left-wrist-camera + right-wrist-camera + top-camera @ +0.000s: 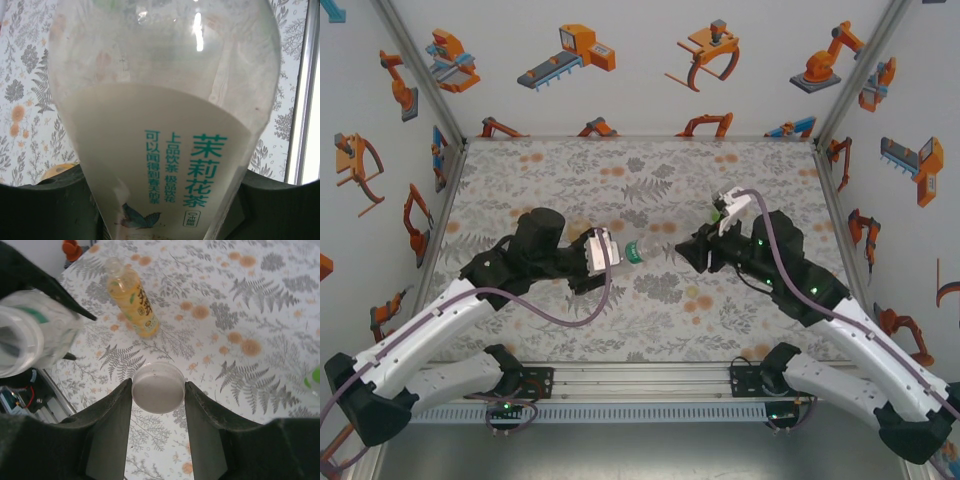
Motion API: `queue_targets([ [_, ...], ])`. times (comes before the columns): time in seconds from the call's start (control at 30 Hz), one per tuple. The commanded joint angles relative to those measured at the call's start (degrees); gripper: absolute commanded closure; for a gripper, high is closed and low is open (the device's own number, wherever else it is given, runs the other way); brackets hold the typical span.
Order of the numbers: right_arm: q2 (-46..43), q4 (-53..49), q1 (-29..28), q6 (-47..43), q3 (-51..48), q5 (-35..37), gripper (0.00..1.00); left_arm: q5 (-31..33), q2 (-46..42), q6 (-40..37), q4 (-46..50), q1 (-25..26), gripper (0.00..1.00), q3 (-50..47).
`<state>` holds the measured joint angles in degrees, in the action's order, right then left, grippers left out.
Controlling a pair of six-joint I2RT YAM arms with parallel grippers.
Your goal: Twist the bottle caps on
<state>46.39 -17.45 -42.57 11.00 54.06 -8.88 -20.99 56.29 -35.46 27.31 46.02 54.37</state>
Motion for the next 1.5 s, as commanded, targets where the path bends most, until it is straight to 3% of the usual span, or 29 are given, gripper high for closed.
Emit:
queue_targets([
  [0.0, -1.9, 0.3, 0.2, -9.3, 0.9, -8.1, 0.85, -0.1, -0.7, -1.6, -1.3, -0.3, 0.98, -0.8],
  [0.2, -5.1, 3.9, 0.2, -19.0, -1.2, -23.0, 0.85, -0.7, 3.2, -2.3, 2.6, -0.1, 0.98, 1.6],
  [0.4, -4.2, 2.0, 0.2, -26.9, 0.4, -29.9, 0.86, -2.6, 4.4, -2.8, 4.1, 0.5, 0.98, 2.5],
  [0.9, -0.4, -8.1, 0.1, -39.3, 6.5, -31.1, 0.87, -0.6, 5.6, -5.1, 8.8, 4.4, 0.99, 3.5],
  [1.23, 0.0, -7.9, 0.1, -40.5, 5.9, -36.6, 0.87, -3.1, 4.9, -5.0, 8.8, 5.3, 0.99, 3.6],
  [1.47, -0.2, -7.7, 0.0, -40.4, 5.4, -36.5, 0.87, -4.2, 4.6, -5.0, 8.8, 5.8, 0.99, 3.7],
])
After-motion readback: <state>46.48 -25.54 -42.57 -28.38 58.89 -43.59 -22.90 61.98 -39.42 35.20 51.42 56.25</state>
